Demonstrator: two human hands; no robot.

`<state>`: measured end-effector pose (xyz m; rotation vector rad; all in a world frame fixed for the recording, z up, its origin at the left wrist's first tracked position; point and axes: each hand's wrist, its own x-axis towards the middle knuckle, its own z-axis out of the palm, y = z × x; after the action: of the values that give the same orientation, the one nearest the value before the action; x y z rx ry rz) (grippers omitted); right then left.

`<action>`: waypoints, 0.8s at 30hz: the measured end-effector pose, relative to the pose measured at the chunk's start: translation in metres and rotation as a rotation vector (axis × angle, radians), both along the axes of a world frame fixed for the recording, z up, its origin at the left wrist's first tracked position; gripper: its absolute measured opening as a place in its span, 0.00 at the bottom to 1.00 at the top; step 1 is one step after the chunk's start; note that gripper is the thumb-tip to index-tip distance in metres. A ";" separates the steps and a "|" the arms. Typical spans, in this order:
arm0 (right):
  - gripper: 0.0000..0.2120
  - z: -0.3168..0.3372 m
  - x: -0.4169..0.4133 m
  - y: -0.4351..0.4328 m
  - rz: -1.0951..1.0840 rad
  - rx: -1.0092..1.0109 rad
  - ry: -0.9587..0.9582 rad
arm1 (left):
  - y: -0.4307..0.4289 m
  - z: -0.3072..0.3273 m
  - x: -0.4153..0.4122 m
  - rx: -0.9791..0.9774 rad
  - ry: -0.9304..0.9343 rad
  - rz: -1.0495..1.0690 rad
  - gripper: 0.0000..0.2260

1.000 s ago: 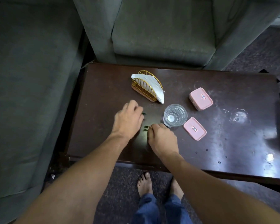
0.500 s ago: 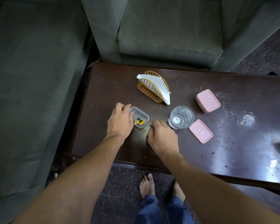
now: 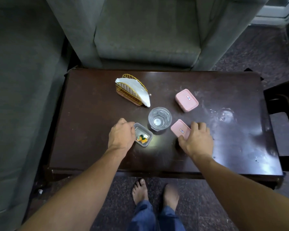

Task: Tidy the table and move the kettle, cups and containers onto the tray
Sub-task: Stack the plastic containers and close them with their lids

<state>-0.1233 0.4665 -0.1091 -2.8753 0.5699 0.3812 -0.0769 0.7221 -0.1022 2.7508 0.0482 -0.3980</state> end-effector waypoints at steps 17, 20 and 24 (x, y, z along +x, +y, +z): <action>0.26 0.002 -0.019 0.000 0.182 0.182 -0.167 | -0.034 -0.008 -0.040 -0.277 0.078 0.302 0.13; 0.27 0.007 -0.042 0.011 0.320 0.187 -0.199 | -0.033 -0.008 -0.042 -0.289 0.083 0.301 0.12; 0.27 0.011 -0.046 0.034 0.425 0.232 -0.166 | -0.036 -0.009 -0.042 -0.302 0.101 0.292 0.12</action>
<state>-0.1693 0.5006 -0.0984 -2.7474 -0.1129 0.2430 -0.1184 0.6866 -0.1113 2.3789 0.3790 -0.4230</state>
